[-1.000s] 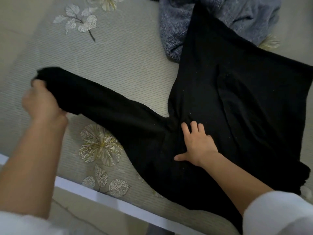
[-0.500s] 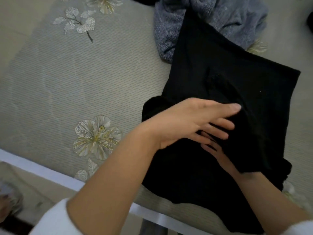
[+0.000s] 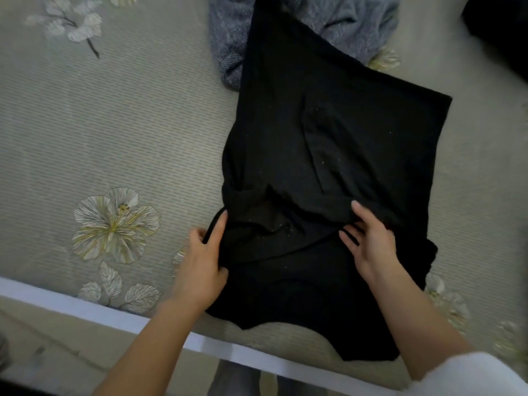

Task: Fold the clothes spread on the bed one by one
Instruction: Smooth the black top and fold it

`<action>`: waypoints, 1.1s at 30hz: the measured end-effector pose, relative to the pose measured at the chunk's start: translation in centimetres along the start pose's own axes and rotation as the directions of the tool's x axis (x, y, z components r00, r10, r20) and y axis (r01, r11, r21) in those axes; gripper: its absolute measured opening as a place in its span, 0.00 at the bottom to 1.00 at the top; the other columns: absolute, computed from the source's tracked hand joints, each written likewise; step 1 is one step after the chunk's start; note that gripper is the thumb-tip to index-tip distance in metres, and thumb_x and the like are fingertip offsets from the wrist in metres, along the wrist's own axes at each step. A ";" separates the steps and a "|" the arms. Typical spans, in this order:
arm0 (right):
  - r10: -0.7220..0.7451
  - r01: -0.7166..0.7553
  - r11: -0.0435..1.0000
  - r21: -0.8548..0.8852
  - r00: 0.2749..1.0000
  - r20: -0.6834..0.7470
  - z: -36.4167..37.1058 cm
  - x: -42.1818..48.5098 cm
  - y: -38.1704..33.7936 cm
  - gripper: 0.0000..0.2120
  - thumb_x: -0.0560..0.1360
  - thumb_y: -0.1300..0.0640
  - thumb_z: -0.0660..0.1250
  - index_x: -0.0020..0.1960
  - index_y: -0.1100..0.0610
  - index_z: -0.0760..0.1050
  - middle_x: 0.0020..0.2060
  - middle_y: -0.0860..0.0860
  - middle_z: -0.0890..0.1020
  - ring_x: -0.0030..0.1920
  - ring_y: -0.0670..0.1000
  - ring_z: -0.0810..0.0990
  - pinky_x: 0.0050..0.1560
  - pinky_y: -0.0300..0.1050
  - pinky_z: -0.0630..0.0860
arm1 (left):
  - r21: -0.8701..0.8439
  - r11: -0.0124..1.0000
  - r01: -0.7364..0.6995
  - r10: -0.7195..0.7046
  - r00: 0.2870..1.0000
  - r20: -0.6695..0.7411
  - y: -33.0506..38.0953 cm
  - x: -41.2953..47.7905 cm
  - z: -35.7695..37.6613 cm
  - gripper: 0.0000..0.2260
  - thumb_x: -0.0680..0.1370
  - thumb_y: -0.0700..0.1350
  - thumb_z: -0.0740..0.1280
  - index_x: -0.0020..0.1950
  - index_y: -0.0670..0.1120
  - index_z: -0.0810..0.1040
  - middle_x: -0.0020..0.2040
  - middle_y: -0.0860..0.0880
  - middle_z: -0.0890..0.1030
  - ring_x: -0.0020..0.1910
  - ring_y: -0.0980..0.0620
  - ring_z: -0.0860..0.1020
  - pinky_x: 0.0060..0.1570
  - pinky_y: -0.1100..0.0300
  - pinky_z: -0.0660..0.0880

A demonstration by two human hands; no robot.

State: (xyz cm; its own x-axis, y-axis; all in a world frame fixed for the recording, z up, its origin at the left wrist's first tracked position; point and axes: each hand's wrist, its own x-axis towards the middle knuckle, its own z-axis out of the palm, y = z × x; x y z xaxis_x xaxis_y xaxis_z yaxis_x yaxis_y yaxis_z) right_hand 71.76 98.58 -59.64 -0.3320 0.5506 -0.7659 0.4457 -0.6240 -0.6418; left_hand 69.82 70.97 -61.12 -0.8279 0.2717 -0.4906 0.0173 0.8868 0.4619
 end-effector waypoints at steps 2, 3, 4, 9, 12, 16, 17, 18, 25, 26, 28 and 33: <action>-0.134 0.143 0.989 0.039 0.975 -0.175 1.0 0.3 -1.4 0.10 0.72 0.58 0.72 0.51 0.55 0.74 0.43 0.54 0.81 0.38 0.50 0.80 0.41 0.44 0.79 | -0.052 0.998 0.037 -0.041 0.996 -0.079 -0.1 0.0 -0.4 0.46 0.72 0.38 0.67 0.74 0.68 0.41 0.53 0.48 0.60 0.37 0.48 0.72 0.38 0.56 0.71; -0.219 0.232 0.972 0.030 0.947 -0.237 1.4 0.5 -2.5 0.06 0.73 0.60 0.70 0.46 0.54 0.73 0.40 0.54 0.80 0.33 0.49 0.77 0.35 0.42 0.76 | -0.034 0.998 0.055 -0.058 0.993 -0.098 -0.3 0.0 -0.6 0.44 0.72 0.39 0.67 0.75 0.67 0.44 0.52 0.49 0.60 0.35 0.49 0.71 0.37 0.55 0.71; -0.307 0.326 0.945 0.026 0.912 -0.273 1.6 0.7 -3.8 0.05 0.73 0.62 0.68 0.45 0.54 0.73 0.40 0.54 0.79 0.31 0.48 0.75 0.31 0.41 0.73 | 0.000 0.997 0.072 -0.071 0.992 -0.108 -0.4 -0.1 -0.8 0.42 0.72 0.40 0.67 0.75 0.65 0.47 0.51 0.50 0.59 0.34 0.49 0.71 0.36 0.55 0.72; -0.462 0.478 0.879 0.003 0.851 -0.250 0.7 2.1 -8.5 0.03 0.72 0.56 0.67 0.45 0.49 0.75 0.42 0.49 0.80 0.39 0.46 0.79 0.37 0.40 0.76 | 0.126 0.977 0.172 -0.174 0.985 -0.001 -0.7 -1.2 -0.9 0.38 0.72 0.46 0.69 0.77 0.51 0.52 0.55 0.48 0.61 0.43 0.44 0.75 0.43 0.50 0.76; -0.276 0.271 0.944 -0.188 0.961 0.001 -0.6 3.9 -8.4 0.11 0.75 0.47 0.66 0.55 0.50 0.74 0.49 0.50 0.81 0.46 0.47 0.80 0.45 0.43 0.77 | 0.108 0.961 0.253 -0.267 0.953 0.144 -1.2 -1.3 -0.2 0.46 0.69 0.54 0.72 0.78 0.49 0.46 0.62 0.45 0.60 0.58 0.42 0.71 0.57 0.49 0.73; -0.308 0.297 0.862 -0.412 0.950 0.040 -2.1 5.3 -6.3 0.19 0.72 0.52 0.67 0.62 0.52 0.75 0.53 0.50 0.81 0.53 0.48 0.80 0.54 0.48 0.78 | -0.078 0.939 0.336 -0.331 0.941 0.071 -0.3 0.1 -0.1 0.44 0.65 0.62 0.64 0.77 0.49 0.54 0.69 0.44 0.60 0.68 0.43 0.59 0.68 0.47 0.61; -0.347 0.291 0.840 -0.458 0.937 -0.040 -2.4 5.7 -5.7 0.18 0.72 0.55 0.66 0.62 0.53 0.74 0.53 0.53 0.81 0.52 0.50 0.80 0.55 0.51 0.78 | -0.113 0.938 0.328 -0.332 0.943 -0.019 0.1 0.6 -0.1 0.40 0.68 0.62 0.63 0.76 0.49 0.55 0.69 0.42 0.60 0.69 0.43 0.59 0.68 0.46 0.60; -0.361 0.255 0.837 -0.485 0.922 -0.138 -2.8 6.1 -5.1 0.18 0.73 0.55 0.67 0.62 0.55 0.73 0.54 0.56 0.80 0.53 0.53 0.80 0.57 0.55 0.78 | -0.150 0.939 0.310 -0.328 0.938 -0.113 0.5 1.3 -0.1 0.37 0.72 0.60 0.64 0.77 0.49 0.55 0.69 0.40 0.62 0.69 0.42 0.59 0.68 0.46 0.59; -0.311 0.133 0.720 -0.682 0.939 -0.146 -3.6 7.8 -3.5 0.31 0.72 0.52 0.72 0.70 0.58 0.64 0.62 0.57 0.73 0.57 0.57 0.76 0.54 0.50 0.77 | -0.407 0.891 0.199 -0.337 0.891 -0.304 2.0 6.8 0.2 0.20 0.81 0.45 0.62 0.71 0.40 0.66 0.66 0.38 0.74 0.65 0.40 0.71 0.62 0.52 0.66; -0.413 0.215 0.592 -0.777 0.909 -0.063 -3.9 7.4 -3.5 0.30 0.72 0.52 0.71 0.70 0.58 0.65 0.63 0.57 0.73 0.59 0.57 0.75 0.56 0.47 0.74 | -0.413 0.891 0.188 -0.345 0.872 -0.348 1.7 7.0 0.2 0.17 0.81 0.44 0.61 0.69 0.40 0.68 0.64 0.37 0.75 0.63 0.40 0.73 0.60 0.52 0.68; -0.556 0.377 0.285 -0.881 0.814 0.168 -4.8 6.3 -2.8 0.30 0.73 0.52 0.70 0.71 0.57 0.64 0.66 0.57 0.70 0.64 0.57 0.71 0.60 0.49 0.70 | -0.429 0.886 0.178 -0.367 0.835 -0.411 0.9 6.7 0.2 0.15 0.81 0.43 0.60 0.66 0.39 0.70 0.61 0.36 0.77 0.61 0.38 0.74 0.59 0.50 0.68; -0.329 0.438 -0.284 -0.853 0.791 0.515 -8.4 4.3 1.3 0.35 0.78 0.41 0.59 0.78 0.47 0.46 0.78 0.51 0.47 0.77 0.53 0.43 0.75 0.55 0.46 | -0.366 0.905 0.216 -0.364 0.838 -0.407 -2.0 3.5 1.5 0.14 0.81 0.42 0.59 0.64 0.37 0.70 0.59 0.35 0.77 0.58 0.36 0.75 0.56 0.46 0.69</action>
State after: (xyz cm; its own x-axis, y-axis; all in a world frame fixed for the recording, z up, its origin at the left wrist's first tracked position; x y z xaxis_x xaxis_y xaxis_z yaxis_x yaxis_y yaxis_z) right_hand 77.90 104.75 -63.45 -0.8378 0.3553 -0.4146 0.4376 0.8911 -0.1205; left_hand 67.71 70.71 -64.90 -0.9280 -0.2476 -0.2784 -0.3682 0.7247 0.5825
